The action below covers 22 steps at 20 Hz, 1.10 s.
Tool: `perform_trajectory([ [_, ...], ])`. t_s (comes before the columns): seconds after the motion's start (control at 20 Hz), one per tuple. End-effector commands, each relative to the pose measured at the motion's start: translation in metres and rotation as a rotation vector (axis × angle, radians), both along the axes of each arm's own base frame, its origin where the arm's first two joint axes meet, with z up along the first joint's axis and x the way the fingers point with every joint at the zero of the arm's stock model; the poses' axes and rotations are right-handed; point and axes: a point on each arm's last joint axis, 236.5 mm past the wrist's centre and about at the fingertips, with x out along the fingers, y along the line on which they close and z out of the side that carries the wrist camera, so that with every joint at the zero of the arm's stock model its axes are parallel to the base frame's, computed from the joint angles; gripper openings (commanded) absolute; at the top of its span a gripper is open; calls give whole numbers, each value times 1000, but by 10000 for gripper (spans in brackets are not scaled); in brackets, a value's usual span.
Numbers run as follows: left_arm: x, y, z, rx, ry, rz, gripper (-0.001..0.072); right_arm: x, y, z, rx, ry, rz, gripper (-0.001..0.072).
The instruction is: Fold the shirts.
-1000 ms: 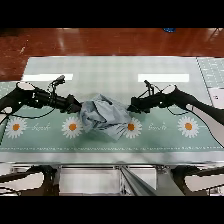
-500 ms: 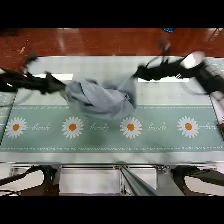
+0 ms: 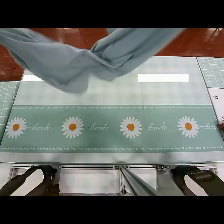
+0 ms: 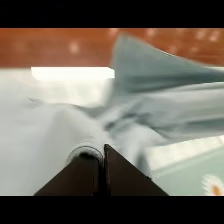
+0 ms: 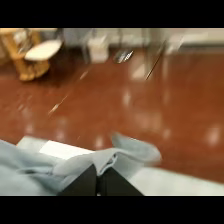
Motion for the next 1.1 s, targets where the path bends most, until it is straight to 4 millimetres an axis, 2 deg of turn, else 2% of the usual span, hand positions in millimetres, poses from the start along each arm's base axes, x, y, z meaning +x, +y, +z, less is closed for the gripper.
perform_trajectory([
  [0.0, -58, 22, 46, 192, -148, 194, 17, -92, -48, 42, -47, -156, -165, 19],
  [0.1, -90, 35, 57, 284, -189, 303, 17, -120, -81, 40, -59, -156, -292, 19],
  [0.25, -137, 44, 65, 370, -223, 382, 17, -144, -121, 4, -93, -15, -448, 19],
  [0.4, -175, 55, 41, 426, -148, 383, 17, -154, -130, -38, -129, 165, -476, 19],
  [0.5, -181, 56, 15, 430, -78, 362, 18, -150, -132, -75, -165, 286, -483, 19],
  [0.6, -170, 51, -26, 414, 37, 347, 18, -135, -130, -127, -185, 415, -483, 19],
  [0.7, -144, 49, -80, 428, 161, 333, 18, -113, -128, -190, -200, 548, -489, 19],
  [0.8, -105, 46, -137, 418, 231, 342, 18, -88, -126, -258, -206, 658, -499, 19],
  [0.9, -57, 40, -190, 384, 258, 361, 18, -66, -125, -322, -200, 741, -523, 19],
  [1.0, -14, 35, -226, 342, 292, 384, 18, -51, -137, -376, -231, 831, -592, 19],
  [1.05, 6, 31, -244, 330, 328, 387, 18, -42, -140, -395, -258, 865, -603, 19],
])
